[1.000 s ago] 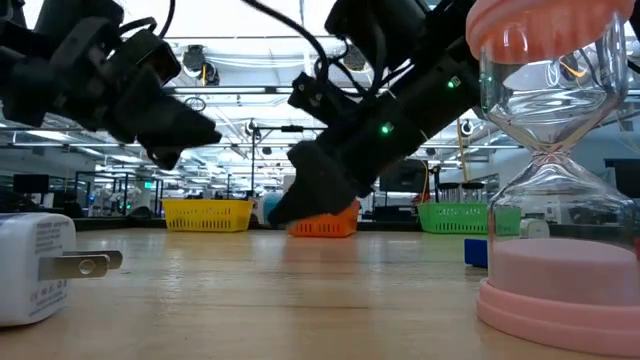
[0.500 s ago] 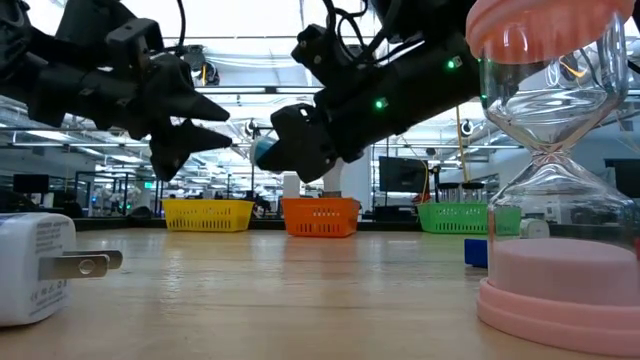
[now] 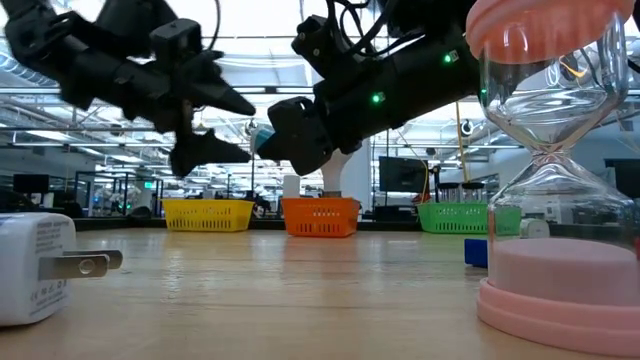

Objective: Pick & Place Office items
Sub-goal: Put the blue charger adapter into the orange bin

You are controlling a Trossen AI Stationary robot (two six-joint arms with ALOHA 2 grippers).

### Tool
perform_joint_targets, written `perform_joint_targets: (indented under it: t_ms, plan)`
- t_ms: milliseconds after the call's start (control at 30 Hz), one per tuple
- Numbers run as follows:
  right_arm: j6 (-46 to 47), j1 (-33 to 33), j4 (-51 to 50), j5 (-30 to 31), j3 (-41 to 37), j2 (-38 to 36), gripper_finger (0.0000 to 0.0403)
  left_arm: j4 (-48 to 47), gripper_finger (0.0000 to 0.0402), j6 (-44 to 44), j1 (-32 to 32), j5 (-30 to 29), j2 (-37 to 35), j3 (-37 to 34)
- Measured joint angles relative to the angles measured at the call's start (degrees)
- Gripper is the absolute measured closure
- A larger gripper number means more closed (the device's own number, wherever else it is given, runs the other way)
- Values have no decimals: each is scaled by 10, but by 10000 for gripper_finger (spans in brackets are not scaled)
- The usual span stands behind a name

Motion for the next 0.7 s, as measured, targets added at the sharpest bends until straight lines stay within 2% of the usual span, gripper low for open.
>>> perform_joint_targets:
  t_ms: [133,333,700]
  plan:
    - [-15,7,10,1,0,0,271,-16,87,15,0,3,31,36]
    - [-18,10,12,15,0,0,271,-14,121,16,0,54,86,73]
    - [-22,12,2,26,-1,0,256,-25,254,50,4,72,98,89]
